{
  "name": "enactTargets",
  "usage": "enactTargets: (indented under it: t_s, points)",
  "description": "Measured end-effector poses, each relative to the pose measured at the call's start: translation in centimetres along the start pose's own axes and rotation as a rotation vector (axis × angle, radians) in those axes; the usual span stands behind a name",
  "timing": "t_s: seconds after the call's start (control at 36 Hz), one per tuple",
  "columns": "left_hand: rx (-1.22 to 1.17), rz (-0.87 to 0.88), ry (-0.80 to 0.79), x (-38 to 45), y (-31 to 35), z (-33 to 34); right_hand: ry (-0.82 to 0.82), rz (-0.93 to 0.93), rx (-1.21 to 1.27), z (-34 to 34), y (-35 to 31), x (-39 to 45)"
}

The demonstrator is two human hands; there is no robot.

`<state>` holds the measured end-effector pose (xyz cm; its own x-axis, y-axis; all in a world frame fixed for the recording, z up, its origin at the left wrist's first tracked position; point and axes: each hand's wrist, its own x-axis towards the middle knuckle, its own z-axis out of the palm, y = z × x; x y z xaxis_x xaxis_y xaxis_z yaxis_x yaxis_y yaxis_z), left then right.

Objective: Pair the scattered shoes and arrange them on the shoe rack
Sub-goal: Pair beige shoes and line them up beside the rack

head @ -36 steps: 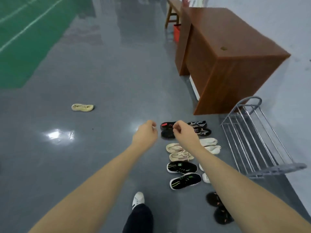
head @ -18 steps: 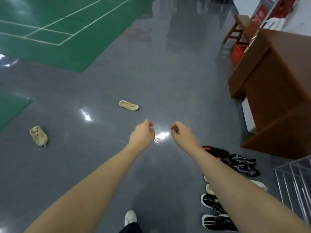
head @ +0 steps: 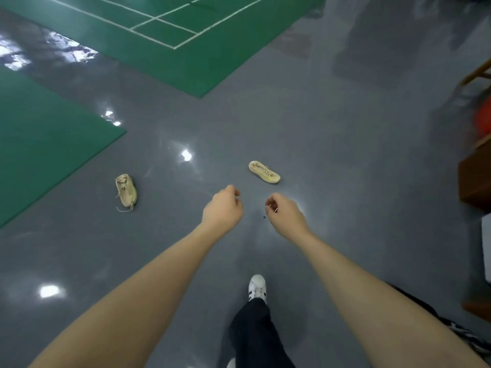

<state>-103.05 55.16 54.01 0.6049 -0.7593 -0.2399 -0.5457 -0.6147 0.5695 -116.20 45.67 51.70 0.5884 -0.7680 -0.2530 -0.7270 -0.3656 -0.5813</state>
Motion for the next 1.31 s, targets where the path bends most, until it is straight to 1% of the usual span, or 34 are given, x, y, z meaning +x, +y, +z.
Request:
enactTargets:
  t_s: [0.11, 0.31, 0.39, 0.5, 0.61, 0.81, 0.92, 1.06, 1.17, 1.31]
  points:
    - [0.016, -0.026, 0.025, 5.2, -1.8, -2.0, -0.047, -0.028, -0.022, 0.3, -2.3, 5.6]
    - [0.023, -0.088, 0.038, 15.2, -3.3, -5.5, -0.051, -0.082, -0.031, -0.2, -7.3, 16.3]
    - [0.008, -0.114, 0.059, 19.3, -4.1, -7.4, -0.067, -0.105, -0.073, -0.1, -10.1, 20.7]
    - [-0.008, -0.15, 0.074, 23.0, -6.2, -9.9, -0.09, -0.13, -0.117, 0.8, -13.9, 24.9]
    - [-0.027, -0.186, 0.072, 25.8, -9.4, -12.1, -0.133, -0.15, -0.126, 3.0, -17.0, 28.2]
    - [-0.039, -0.222, 0.05, 31.3, -20.5, -17.2, -0.181, -0.145, -0.134, 12.0, -25.0, 34.7]
    - [-0.014, -0.19, -0.008, 34.2, -27.6, -21.2, -0.156, -0.098, -0.107, 18.0, -30.7, 37.2]
    - [0.054, -0.133, -0.078, 36.6, -35.0, -25.9, -0.143, -0.019, -0.055, 24.4, -36.8, 38.8]
    - [0.088, -0.136, -0.101, 38.5, -39.9, -28.7, -0.155, -0.006, -0.034, 28.6, -40.5, 40.5]
    - [0.034, -0.196, -0.112, 41.9, -45.6, -29.9, -0.187, 0.006, -0.007, 33.8, -42.6, 44.1]
